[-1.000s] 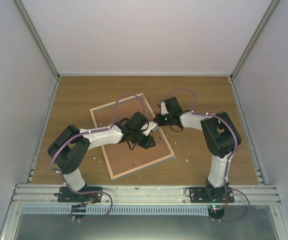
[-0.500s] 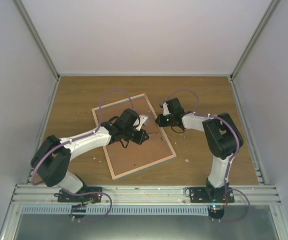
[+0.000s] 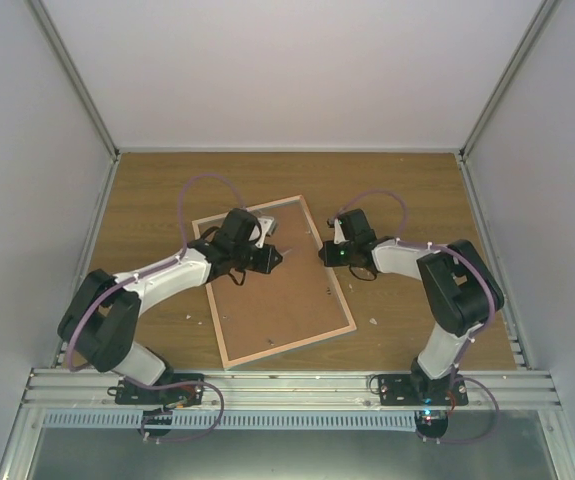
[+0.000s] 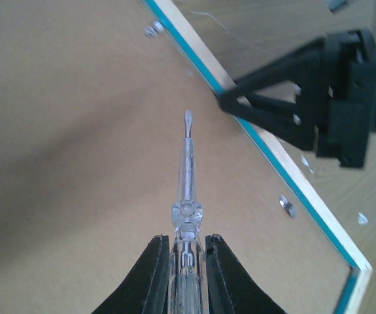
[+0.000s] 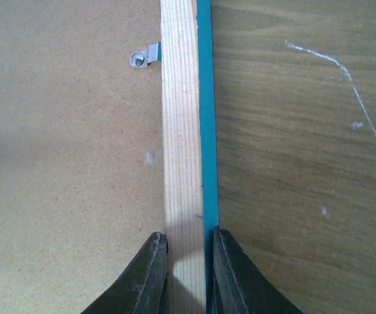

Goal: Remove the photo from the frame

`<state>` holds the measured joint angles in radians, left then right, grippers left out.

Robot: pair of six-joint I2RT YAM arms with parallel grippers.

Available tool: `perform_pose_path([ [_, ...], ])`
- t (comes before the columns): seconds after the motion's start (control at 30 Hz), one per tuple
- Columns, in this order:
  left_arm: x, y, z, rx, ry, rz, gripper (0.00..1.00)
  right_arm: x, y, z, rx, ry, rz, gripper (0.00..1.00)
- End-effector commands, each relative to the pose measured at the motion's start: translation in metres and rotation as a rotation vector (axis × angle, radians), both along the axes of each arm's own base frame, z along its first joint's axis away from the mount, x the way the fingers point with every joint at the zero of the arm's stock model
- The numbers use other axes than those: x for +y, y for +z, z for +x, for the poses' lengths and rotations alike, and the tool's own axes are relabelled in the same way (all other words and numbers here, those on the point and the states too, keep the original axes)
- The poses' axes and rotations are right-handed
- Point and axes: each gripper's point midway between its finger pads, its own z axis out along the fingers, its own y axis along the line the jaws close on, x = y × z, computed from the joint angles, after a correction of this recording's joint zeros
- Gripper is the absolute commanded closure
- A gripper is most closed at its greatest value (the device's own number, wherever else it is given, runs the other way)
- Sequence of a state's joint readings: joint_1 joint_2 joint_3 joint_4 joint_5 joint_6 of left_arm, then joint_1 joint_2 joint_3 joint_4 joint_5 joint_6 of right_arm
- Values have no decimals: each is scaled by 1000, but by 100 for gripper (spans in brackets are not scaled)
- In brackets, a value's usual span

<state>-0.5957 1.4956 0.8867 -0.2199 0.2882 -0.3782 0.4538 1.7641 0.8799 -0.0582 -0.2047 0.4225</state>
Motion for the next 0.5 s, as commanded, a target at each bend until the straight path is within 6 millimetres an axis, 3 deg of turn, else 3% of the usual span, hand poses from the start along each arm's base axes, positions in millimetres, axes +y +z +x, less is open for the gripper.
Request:
perform_pose_path([
  [0.0,-7,13,36,-72,34,-57,100,-10,-31,-40,138,3,-42,100],
  [0.27,-14,6,78,-77,62,-53,100,-7,-32,-37,129,15,-36,99],
  [0.47,-21,-11,94,-37,52,-42,100,-6,-35,-35,131,23,-38,99],
])
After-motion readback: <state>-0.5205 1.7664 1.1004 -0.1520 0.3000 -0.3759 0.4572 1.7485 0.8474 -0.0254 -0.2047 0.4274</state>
